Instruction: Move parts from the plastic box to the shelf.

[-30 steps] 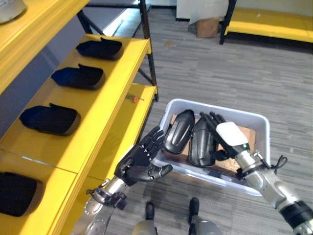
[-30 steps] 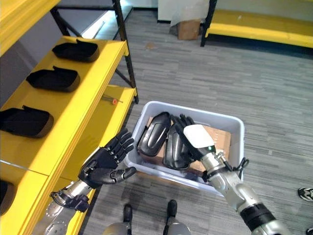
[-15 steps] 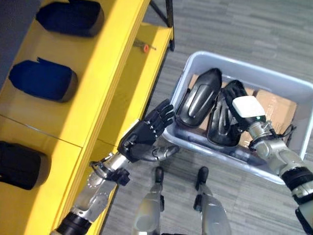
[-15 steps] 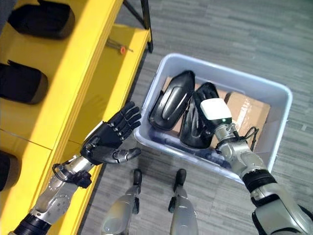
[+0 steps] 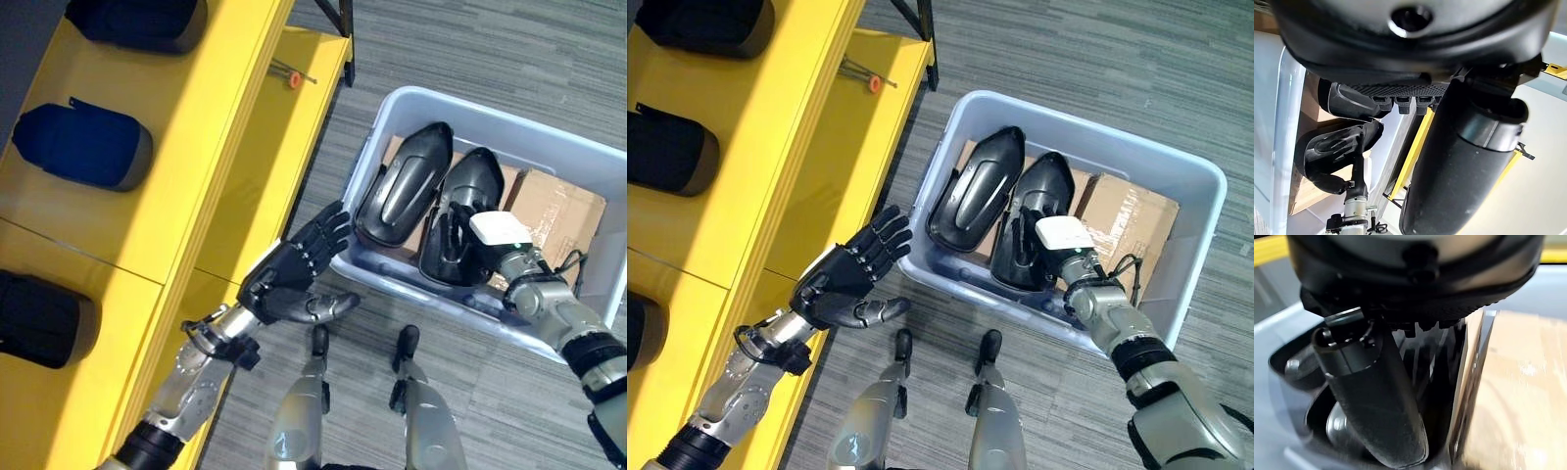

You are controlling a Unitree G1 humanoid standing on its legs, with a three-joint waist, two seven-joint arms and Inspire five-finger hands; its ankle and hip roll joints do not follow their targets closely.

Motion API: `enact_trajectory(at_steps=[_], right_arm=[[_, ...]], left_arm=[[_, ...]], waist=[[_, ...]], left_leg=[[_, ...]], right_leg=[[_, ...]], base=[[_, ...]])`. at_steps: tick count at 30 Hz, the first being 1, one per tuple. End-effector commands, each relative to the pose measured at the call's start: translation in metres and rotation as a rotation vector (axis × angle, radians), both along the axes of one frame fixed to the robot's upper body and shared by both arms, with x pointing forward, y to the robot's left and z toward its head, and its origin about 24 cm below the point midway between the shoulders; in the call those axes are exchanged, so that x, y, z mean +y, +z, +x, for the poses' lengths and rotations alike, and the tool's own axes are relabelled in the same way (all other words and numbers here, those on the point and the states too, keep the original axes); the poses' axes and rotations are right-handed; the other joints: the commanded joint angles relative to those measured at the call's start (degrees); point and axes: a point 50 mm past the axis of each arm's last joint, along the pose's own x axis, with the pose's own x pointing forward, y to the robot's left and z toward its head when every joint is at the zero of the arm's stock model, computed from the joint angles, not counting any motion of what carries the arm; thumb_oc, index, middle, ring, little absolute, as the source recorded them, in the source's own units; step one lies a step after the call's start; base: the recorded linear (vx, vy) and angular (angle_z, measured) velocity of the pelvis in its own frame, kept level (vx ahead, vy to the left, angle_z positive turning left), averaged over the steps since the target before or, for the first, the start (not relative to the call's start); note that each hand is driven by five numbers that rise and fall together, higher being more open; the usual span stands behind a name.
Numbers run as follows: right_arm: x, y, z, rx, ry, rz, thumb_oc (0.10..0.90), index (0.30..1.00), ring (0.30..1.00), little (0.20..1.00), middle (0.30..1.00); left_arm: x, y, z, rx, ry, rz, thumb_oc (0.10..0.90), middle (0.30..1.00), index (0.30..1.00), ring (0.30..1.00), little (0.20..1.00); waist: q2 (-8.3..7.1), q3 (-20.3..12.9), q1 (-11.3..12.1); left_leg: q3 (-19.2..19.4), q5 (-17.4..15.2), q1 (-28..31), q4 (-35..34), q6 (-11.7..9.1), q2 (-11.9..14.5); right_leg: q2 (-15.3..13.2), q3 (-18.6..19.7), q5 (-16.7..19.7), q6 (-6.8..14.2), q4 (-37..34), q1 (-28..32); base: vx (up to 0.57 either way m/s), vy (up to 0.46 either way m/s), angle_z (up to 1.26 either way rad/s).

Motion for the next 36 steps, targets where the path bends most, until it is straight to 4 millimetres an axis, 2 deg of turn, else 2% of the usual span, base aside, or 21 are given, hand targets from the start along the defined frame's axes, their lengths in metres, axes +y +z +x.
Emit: enact_trajectory(at_steps=[1, 3, 12, 16, 19, 23, 24, 27, 31, 35, 36], right_arm=[[0.001, 0.042, 0.015, -0.032, 0.019, -0.013, 0.9, 1.0, 1.0, 1.0, 1.0], [-0.003, 0.04, 0.016, -0.02, -0.004, -0.02, 0.9, 1.0, 1.0, 1.0, 1.0], [-0.02, 0.051, 0.022, -0.002, -0.116, -0.07, 0.9, 1.0, 1.0, 1.0, 1.0], [-0.032, 0.06, 0.024, -0.012, -0.212, -0.038, 0.9, 1.0, 1.0, 1.0, 1.0], [-0.052, 0.065, 0.02, -0.05, -0.311, -0.076, 0.9, 1.0, 1.0, 1.0, 1.0], [-0.065, 0.071, 0.016, -0.098, -0.367, -0.128, 0.9, 1.0, 1.0, 1.0, 1.0], [-0.072, 0.08, 0.014, -0.156, -0.415, -0.208, 0.9, 1.0, 1.0, 1.0, 1.0], [-0.081, 0.084, 0.01, -0.174, -0.494, -0.301, 0.9, 1.0, 1.0, 1.0, 1.0], [-0.081, 0.086, 0.01, -0.178, -0.517, -0.303, 0.9, 1.0, 1.0, 1.0, 1.0], [-0.085, 0.088, 0.006, -0.223, -0.552, -0.409, 0.9, 1.0, 1.0, 1.0, 1.0], [-0.088, 0.09, 0.003, -0.282, -0.585, -0.451, 0.9, 1.0, 1.0, 1.0, 1.0]], left_arm=[[-0.008, 0.036, -0.009, -0.2, -0.08, -0.034, 0.9, 1.0, 1.0, 1.0, 1.0], [-0.008, 0.036, -0.008, -0.192, -0.079, -0.028, 0.9, 1.0, 1.0, 1.0, 1.0], [-0.001, 0.035, -0.01, -0.211, -0.067, 0.038, 0.9, 1.0, 1.0, 1.0, 1.0], [0.002, 0.036, -0.01, -0.216, -0.068, 0.056, 0.9, 1.0, 1.0, 1.0, 1.0], [0.005, 0.037, -0.011, -0.212, -0.08, 0.059, 0.9, 1.0, 1.0, 1.0, 1.0], [0.007, 0.039, -0.013, -0.215, -0.091, 0.053, 0.9, 1.0, 1.0, 1.0, 1.0], [0.006, 0.038, -0.013, -0.202, -0.106, 0.039, 0.9, 1.0, 1.0, 1.0, 1.0], [0.004, 0.036, -0.017, -0.206, -0.14, 0.044, 0.9, 1.0, 1.0, 1.0, 1.0], [0.002, 0.035, -0.02, -0.2, -0.164, 0.036, 0.9, 1.0, 1.0, 1.0, 1.0], [0.001, 0.035, -0.021, -0.198, -0.156, 0.029, 0.9, 1.0, 1.0, 1.0, 1.0], [0.002, 0.034, -0.02, -0.19, -0.139, 0.019, 0.9, 1.0, 1.0, 1.0, 1.0]], waist=[[-0.47, -0.6, 0.3], [-0.44, -0.6, 0.8], [0.26, -0.6, 2.4], [0.97, -0.6, 3.0], [1.61, -0.6, 3.3], [1.92, -0.6, 3.3], [2.0, -0.6, 3.2], [2.05, -0.6, 3.1], [2.18, -0.6, 2.9], [2.18, -0.6, 2.6], [2.16, -0.6, 2.4]], left_leg=[[3.5, -3.4, -2.7, 3.9, 1.5, -1.4], [3.4, -3.4, -3.6, 4.3, 1.6, -1.4], [2.6, -2.9, -8.2, 5.4, 1.6, -1.8], [2.3, -2.7, -10.3, 6.3, 1.6, -1.9], [2.0, -2.6, -12.3, 7.3, 1.6, -2.1], [1.9, -2.5, -12.6, 7.3, 1.6, -2.2], [1.9, -2.7, -12.4, 7.5, 1.6, -2.2], [2.2, -2.7, -12.1, 7.3, 1.7, -2.1], [2.2, -2.8, -11.0, 6.8, 1.7, -2.2], [2.5, -2.8, -10.2, 6.3, 1.6, -2.1], [2.6, -2.7, -9.7, 6.0, 1.7, -2.0]], right_leg=[[1.0, 0.8, -13.7, -0.9, 12.7, -0.6], [1.0, 0.5, -13.9, -1.0, 13.4, -1.5], [1.5, -0.1, -14.8, -1.4, 16.3, -5.9], [1.6, -0.3, -15.5, -1.8, 18.2, -8.2], [1.5, -0.5, -16.0, -2.1, 20.2, -10.2], [1.5, -0.4, -16.1, -2.1, 20.4, -10.5], [1.3, -0.4, -16.2, -2.1, 20.6, -10.4], [1.4, -0.3, -15.9, -1.9, 20.1, -10.1], [1.5, 0.1, -15.5, -1.8, 18.7, -8.9], [1.5, 0.5, -15.1, -1.6, 17.6, -8.0], [1.5, 0.7, -14.8, -1.5, 17.0, -7.6]], base=[[0.0, -0.061, 0.01], [0.01, -0.081, 0.03], [0.0, -0.085, 0.04], [-0.01, -0.055, 0.02], [-0.02, -0.063, 0.04], [0.0, 0.0, 0.0], [0.0, -0.008, 0.03], [-0.01, 0.0, 0.03], [0.0, 0.0, 0.0], [0.0, 0.008, 0.0], [-0.03, 0.04, -0.04]])
